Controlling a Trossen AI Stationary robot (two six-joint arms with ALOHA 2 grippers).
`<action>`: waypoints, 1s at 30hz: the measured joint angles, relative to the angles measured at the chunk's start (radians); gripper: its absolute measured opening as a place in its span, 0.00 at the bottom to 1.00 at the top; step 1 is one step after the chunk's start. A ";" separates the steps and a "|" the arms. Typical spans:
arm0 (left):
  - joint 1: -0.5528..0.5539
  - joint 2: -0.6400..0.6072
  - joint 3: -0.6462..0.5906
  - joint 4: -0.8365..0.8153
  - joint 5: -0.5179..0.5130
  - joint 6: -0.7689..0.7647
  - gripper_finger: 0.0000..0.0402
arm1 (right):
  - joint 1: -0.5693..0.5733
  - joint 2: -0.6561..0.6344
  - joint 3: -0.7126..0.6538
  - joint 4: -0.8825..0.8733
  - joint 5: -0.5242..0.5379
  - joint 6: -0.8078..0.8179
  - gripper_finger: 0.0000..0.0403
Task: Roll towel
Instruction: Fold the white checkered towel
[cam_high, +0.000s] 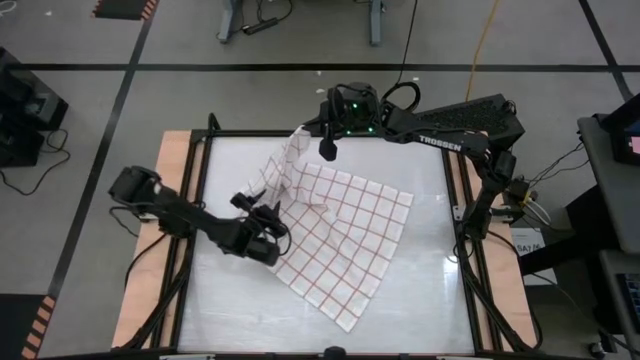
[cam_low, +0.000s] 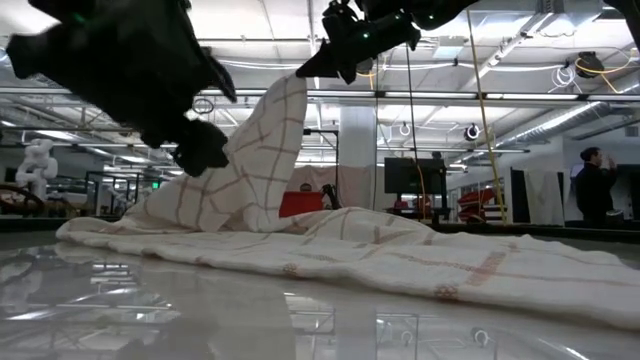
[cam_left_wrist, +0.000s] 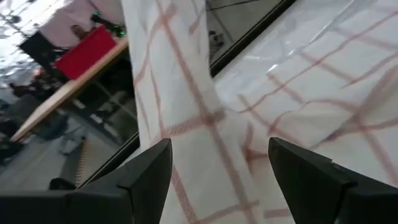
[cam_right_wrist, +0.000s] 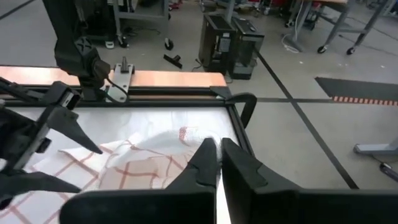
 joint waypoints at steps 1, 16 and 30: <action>0.006 0.018 0.000 0.001 -0.006 -0.014 0.67 | 0.000 -0.001 0.000 0.000 0.000 0.000 0.00; 0.069 -0.031 0.046 -0.331 -0.084 -0.051 0.09 | 0.000 -0.101 0.000 -0.212 0.000 -0.001 0.00; -0.042 -0.212 0.038 -0.202 0.139 -0.034 0.35 | 0.002 -0.106 0.000 -0.247 -0.003 -0.008 0.01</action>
